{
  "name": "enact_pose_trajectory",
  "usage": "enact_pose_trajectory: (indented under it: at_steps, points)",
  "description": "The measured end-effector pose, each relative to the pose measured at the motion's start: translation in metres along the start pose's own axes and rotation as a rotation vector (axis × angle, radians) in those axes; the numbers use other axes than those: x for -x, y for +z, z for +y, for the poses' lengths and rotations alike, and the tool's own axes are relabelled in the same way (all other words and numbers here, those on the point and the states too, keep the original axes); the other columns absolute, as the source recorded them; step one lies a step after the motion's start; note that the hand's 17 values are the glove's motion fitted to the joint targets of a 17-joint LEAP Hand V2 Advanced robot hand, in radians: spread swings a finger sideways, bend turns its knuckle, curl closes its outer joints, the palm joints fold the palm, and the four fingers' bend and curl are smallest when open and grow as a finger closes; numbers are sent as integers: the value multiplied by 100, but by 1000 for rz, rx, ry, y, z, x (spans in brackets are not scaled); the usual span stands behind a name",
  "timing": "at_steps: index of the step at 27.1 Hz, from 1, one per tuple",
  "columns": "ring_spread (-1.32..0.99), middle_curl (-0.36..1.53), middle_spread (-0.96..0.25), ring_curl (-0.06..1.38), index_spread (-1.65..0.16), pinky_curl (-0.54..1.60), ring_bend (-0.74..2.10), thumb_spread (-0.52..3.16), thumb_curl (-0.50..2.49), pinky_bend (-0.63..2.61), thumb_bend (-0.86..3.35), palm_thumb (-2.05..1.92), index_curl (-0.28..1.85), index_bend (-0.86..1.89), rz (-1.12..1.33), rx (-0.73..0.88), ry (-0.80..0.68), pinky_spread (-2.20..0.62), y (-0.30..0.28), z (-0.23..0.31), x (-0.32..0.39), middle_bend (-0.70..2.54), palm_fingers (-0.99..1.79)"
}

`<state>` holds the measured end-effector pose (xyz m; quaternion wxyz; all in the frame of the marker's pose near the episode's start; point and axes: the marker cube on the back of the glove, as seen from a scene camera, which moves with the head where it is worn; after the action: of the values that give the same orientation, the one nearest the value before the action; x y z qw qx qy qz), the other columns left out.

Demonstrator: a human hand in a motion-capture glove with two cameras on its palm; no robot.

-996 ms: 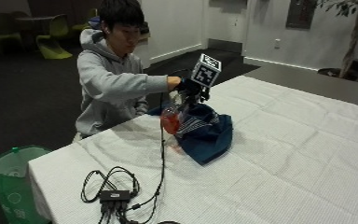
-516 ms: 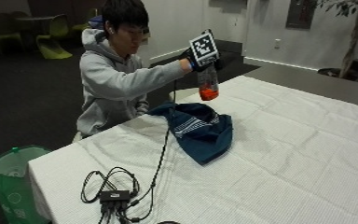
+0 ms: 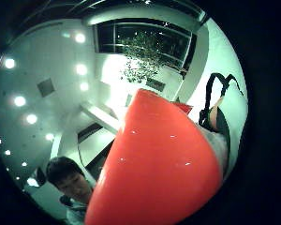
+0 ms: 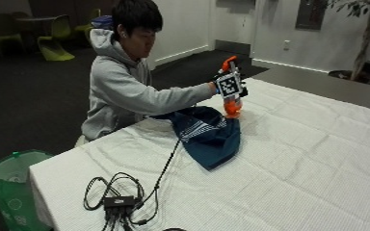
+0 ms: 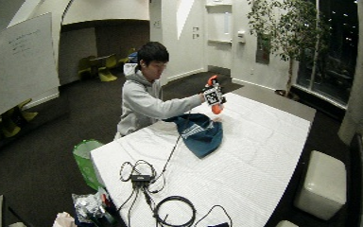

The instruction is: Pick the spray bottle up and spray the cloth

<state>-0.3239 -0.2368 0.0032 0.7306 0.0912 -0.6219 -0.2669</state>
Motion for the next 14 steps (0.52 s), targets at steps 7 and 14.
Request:
enact_pose_trajectory:
  at_steps: [7,14]
  points:
    - [-15,48,-8,43,-16,38,59,27,77,41,-4,93,53,40,209,126,47,-22,9,-8,-33,55,133]
    - [-9,46,-4,43,-20,45,43,60,69,53,-7,81,47,6,266,292,97,-8,2,14,-32,42,53]
